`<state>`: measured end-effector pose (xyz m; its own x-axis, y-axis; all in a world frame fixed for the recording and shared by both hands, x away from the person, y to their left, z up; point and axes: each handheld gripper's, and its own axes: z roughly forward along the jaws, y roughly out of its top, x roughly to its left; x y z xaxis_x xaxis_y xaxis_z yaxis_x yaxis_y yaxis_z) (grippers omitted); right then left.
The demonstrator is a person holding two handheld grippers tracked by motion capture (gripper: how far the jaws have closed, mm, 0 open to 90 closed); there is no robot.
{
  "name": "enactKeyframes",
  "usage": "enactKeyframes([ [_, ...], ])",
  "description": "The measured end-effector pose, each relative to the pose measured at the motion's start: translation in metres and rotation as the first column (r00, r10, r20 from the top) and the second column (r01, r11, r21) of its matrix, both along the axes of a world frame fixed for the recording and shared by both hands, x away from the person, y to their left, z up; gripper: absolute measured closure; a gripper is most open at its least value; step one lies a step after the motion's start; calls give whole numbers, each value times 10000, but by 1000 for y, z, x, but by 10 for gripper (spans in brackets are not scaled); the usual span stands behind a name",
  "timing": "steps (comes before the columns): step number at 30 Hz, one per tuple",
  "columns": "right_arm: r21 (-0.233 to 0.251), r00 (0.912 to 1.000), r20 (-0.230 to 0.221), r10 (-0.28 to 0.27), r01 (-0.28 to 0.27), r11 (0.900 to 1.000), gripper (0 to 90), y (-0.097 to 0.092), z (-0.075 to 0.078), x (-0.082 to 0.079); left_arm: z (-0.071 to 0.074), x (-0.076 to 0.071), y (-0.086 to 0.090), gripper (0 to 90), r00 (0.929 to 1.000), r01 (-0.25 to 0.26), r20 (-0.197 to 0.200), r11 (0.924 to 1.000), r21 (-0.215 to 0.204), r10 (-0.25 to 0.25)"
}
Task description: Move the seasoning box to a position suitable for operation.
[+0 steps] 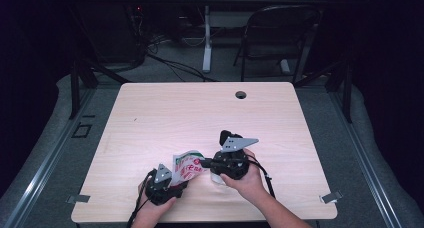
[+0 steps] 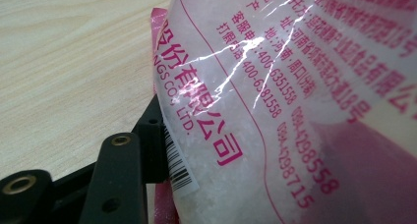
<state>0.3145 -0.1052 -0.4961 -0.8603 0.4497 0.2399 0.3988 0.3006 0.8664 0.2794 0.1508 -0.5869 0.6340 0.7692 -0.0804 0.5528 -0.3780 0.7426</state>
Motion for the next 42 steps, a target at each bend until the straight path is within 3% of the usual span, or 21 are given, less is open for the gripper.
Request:
enactKeyframes([
  [22, 125, 9999, -2, -130, 130, 9998, 900, -4, 1, 2, 5, 0, -2, 547, 9995, -78, 305, 9998, 180, 73],
  [42, 260, 9999, 26, -146, 145, 9996, 900, -6, 3, 1, 13, 0, -2, 559, 9927, -325, 1185, 9959, 847, 224],
])
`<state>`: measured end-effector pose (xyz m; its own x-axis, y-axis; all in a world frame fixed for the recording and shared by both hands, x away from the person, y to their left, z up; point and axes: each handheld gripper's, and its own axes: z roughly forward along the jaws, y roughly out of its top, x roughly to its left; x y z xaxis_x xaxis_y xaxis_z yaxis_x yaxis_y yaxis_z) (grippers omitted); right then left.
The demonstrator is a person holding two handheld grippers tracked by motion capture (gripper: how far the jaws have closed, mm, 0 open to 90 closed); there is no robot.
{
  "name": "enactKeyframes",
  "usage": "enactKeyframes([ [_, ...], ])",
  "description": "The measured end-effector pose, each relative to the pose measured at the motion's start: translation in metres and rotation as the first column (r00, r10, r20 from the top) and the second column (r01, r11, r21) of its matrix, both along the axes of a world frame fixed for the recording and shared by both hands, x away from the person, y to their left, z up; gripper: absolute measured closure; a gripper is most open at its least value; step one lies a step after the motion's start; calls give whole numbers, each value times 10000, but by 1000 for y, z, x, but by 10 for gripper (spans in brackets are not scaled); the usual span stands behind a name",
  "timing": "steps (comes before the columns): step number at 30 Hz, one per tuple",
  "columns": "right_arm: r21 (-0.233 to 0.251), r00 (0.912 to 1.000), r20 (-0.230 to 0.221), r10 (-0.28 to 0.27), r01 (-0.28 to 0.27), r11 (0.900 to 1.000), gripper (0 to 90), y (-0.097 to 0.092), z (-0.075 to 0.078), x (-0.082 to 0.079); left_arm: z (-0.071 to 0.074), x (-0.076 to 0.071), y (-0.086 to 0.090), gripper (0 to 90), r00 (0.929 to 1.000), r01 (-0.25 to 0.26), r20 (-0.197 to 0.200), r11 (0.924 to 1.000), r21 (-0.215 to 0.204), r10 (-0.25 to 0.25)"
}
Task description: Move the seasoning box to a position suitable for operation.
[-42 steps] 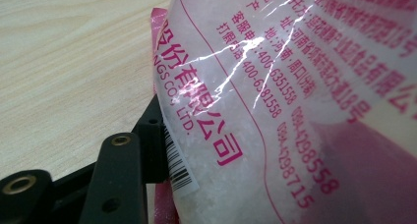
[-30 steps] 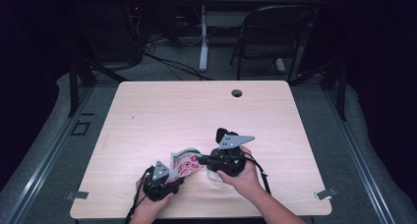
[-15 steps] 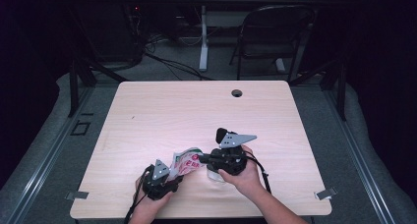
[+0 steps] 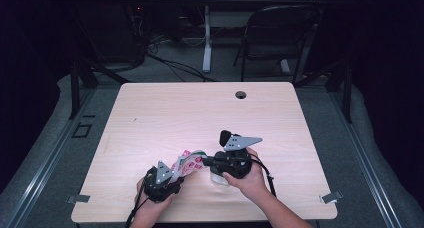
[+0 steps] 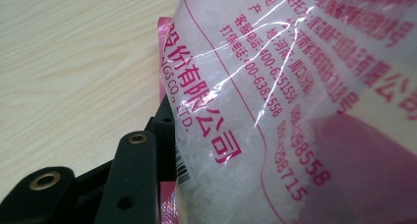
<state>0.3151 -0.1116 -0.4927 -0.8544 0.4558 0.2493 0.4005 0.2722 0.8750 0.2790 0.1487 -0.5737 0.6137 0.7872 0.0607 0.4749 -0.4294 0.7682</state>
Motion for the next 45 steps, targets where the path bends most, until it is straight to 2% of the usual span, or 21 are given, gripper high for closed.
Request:
enactKeyframes([
  [9, 98, 10000, -15, -8, 8, 10000, 879, -3, 2, -1, 4, -2, -1, 563, 9982, -127, 586, 9994, 322, 108],
  [18, 511, 9997, -40, -232, 234, 9984, 825, -14, 7, 2, 3, 0, 1, 568, 9984, -213, 534, 9996, 173, 204],
  [25, 685, 9995, 22, -321, 319, 9971, 784, -20, 11, 3, 4, 0, 1, 570, 9978, -193, 644, 9995, 243, 177],
  [31, 867, 9975, -6, -711, 709, 9937, 788, -27, 15, 6, 5, -2, 1, 571, 9958, -258, 879, 9995, 201, 240],
  [38, 750, 9976, -145, -679, 688, 9948, 737, -23, 14, 6, 6, -5, -3, 572, 9913, -217, 1304, 9986, 488, 152],
  [41, 689, 9978, -238, -614, 629, 9956, 709, -19, 12, 5, 6, -7, -6, 572, 9867, -219, 1625, 9964, 820, 83],
  [45, 615, 9980, -244, -577, 591, 9964, 707, -19, 12, 4, 7, -7, -6, 573, 9845, -306, 1747, 9955, 901, 145],
])
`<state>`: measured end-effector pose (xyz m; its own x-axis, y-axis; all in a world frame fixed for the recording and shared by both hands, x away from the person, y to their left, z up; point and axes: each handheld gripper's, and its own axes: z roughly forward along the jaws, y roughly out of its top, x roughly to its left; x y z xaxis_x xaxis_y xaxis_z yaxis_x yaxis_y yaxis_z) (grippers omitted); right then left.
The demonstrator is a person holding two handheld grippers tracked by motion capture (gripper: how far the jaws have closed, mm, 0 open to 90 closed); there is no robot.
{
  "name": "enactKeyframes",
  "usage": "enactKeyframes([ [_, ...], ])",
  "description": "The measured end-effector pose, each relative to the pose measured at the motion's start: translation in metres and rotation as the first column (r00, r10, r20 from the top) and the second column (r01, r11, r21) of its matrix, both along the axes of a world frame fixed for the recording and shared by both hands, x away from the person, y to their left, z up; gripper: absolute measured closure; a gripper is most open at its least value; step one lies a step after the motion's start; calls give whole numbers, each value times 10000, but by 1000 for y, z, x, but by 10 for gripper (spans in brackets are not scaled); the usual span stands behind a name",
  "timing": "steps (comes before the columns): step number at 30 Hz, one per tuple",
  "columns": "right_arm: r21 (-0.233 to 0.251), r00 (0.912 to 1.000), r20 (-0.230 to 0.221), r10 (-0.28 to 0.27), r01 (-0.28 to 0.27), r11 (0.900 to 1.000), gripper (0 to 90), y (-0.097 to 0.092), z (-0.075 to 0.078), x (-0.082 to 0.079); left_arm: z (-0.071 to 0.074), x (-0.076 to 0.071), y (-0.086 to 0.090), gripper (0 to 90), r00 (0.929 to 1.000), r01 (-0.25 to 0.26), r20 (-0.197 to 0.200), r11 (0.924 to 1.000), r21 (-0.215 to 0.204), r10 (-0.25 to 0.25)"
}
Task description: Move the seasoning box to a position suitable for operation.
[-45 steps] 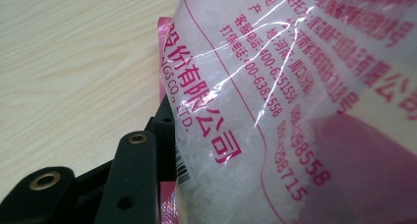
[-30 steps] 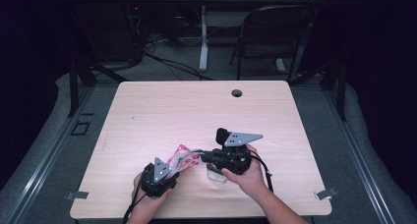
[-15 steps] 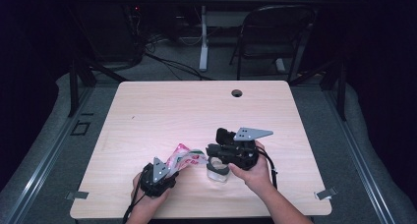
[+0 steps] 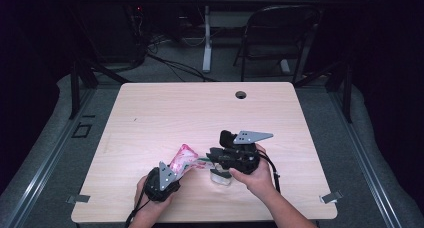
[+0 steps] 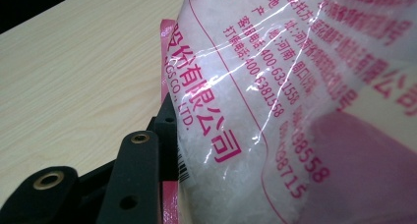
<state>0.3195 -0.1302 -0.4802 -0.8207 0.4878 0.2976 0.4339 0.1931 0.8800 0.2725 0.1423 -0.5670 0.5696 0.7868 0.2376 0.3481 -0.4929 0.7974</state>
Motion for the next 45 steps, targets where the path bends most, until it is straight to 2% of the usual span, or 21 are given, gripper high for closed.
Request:
enactKeyframes([
  [7, 20, 9999, 89, -137, 137, 9999, 703, -4, 1, 0, 5, -1, -1, 573, 9977, -143, 669, 9989, 448, 113],
  [15, 76, 9995, 68, -294, 294, 9995, 703, -8, 1, 2, 10, 1, 3, 573, 9936, -387, 1089, 9964, 758, 303],
  [25, 143, 9981, 34, -607, 607, 9981, 700, -18, 1, 5, 18, 7, 7, 574, 9892, -628, 1364, 9960, 633, 537],
  [34, 139, 9963, 93, -849, 847, 9963, 700, -25, 2, 6, 20, 11, 0, 575, 9838, -481, 1773, 9910, 1248, 254],
  [38, 90, 9961, 139, -875, 874, 9961, 701, -28, 3, 6, 21, 12, -3, 575, 9842, -250, 1772, 9885, 1489, -18],
  [41, 69, 9958, 152, -908, 907, 9959, 701, -29, 3, 5, 23, 12, -6, 575, 9839, -71, 1767, 9837, 1799, -252],
  [43, 96, 9954, 166, -941, 940, 9955, 701, -30, 3, 5, 24, 12, -7, 575, 9845, 5, 1724, 9832, 1823, -324],
  [45, 84, 9953, 171, -949, 948, 9955, 701, -31, 4, 6, 26, 13, -8, 575, 9840, 95, 1723, 9793, 2022, -451],
])
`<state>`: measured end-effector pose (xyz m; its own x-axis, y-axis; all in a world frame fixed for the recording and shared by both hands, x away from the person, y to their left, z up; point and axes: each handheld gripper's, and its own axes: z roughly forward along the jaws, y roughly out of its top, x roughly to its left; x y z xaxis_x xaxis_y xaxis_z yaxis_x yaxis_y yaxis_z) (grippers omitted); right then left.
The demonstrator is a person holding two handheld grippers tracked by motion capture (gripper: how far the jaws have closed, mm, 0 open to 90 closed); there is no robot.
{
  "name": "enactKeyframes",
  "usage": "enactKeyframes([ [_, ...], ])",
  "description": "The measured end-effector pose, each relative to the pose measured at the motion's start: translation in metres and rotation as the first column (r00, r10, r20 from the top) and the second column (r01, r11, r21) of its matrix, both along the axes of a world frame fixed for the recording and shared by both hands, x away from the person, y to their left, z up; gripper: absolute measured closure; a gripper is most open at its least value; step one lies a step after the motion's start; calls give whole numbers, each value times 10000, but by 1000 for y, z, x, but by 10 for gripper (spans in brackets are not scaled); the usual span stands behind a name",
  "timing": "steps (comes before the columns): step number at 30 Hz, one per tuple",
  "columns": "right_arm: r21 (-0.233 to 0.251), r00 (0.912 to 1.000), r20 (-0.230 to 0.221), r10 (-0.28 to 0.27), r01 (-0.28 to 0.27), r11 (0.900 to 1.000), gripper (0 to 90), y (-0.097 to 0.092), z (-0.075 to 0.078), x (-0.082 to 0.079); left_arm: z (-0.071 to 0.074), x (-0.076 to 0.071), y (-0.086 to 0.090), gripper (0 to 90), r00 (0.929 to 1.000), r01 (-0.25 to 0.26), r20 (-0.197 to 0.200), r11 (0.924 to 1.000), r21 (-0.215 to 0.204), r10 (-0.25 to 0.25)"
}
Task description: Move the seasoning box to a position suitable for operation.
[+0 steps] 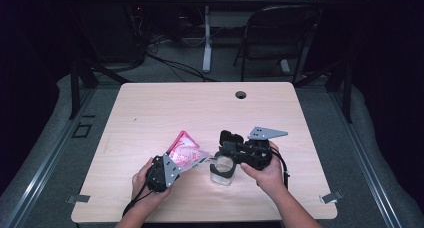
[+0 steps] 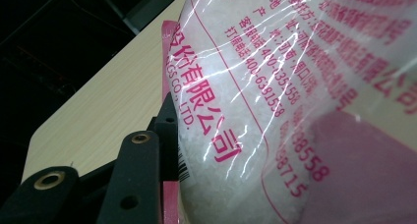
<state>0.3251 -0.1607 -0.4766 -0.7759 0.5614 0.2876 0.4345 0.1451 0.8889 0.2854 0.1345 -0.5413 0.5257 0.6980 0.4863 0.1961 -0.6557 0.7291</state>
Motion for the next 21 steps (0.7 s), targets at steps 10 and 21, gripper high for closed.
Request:
enactKeyframes([
  [10, 31, 10000, 31, -37, 37, 10000, 701, -2, 1, 0, 9, 2, -3, 576, 9992, 407, 3, 9978, 517, -408],
  [21, 139, 9999, 82, -95, 94, 9999, 701, -5, 3, 0, 16, 5, -8, 576, 9970, 503, 533, 9929, 1075, -563],
])
